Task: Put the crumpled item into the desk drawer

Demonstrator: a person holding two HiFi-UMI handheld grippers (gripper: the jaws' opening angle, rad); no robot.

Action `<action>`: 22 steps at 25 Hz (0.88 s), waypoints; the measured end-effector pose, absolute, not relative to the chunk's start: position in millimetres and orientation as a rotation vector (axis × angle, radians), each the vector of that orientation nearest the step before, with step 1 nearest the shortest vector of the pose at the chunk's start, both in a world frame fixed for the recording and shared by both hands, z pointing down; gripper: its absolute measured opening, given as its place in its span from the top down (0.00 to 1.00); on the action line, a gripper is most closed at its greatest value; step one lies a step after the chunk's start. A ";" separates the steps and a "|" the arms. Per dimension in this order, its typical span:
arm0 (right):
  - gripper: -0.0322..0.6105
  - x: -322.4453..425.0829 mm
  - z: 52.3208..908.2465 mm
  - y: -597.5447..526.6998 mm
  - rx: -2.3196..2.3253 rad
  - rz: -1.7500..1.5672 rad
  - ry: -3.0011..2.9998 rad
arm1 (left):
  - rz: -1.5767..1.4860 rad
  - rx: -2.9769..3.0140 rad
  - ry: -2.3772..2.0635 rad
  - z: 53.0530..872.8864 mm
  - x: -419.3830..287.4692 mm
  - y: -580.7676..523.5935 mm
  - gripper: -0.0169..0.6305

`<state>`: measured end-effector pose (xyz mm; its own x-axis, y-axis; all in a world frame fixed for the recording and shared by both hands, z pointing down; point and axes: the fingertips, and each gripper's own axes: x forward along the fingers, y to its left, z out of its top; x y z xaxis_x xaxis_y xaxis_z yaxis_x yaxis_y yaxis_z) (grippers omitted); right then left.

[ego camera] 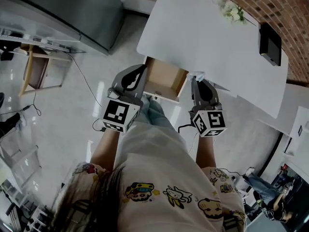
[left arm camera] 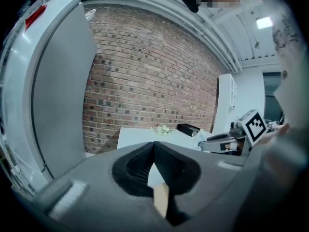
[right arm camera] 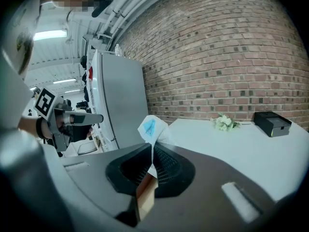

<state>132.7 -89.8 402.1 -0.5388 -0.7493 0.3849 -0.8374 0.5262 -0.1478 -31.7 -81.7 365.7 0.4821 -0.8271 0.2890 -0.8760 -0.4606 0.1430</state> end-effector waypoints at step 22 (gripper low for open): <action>0.93 92.8 577.8 -82.9 1.087 0.608 -2.387 | 0.402 2.337 -1.386 546.0 -16.9 -77.2 0.98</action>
